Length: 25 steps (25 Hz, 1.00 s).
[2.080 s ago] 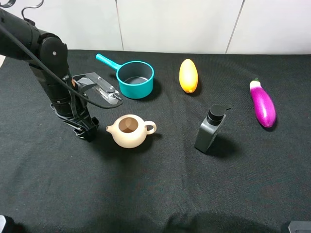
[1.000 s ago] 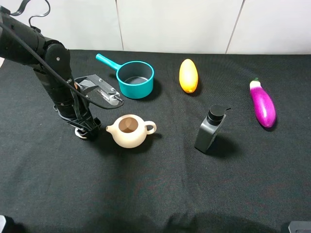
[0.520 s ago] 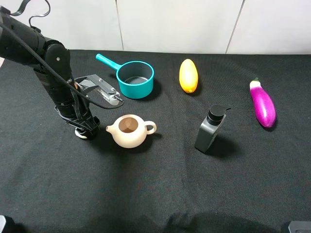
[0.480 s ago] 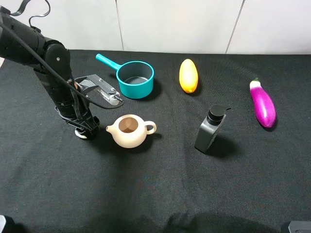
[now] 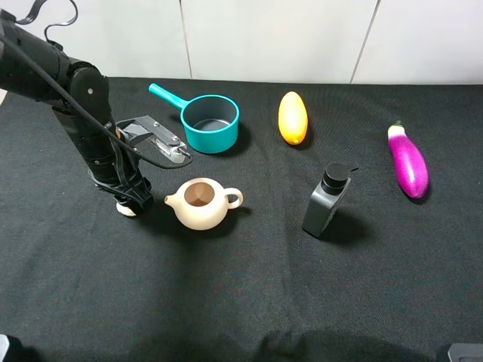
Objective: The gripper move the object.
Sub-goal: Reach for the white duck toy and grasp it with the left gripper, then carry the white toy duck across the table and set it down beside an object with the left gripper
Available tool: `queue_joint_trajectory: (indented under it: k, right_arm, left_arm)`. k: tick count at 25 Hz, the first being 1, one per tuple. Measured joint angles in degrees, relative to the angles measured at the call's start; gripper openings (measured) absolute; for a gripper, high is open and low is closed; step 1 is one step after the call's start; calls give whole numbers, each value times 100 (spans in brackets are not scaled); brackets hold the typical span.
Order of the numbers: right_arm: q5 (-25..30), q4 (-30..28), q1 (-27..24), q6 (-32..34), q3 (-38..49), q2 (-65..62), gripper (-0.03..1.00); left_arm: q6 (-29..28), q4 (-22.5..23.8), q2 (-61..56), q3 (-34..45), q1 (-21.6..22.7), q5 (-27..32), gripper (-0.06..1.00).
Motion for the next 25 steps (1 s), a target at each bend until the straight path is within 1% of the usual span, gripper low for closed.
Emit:
queue_joint_trajectory:
  k: [13,25]
  right_arm:
    - [0,0,0,0,0,0,69]
    - [0,0,0,0,0,0,69]
  left_arm:
    - [-326,-18,0,0,0,29,52]
    - [-691,-51,-5,-11,65,303,50]
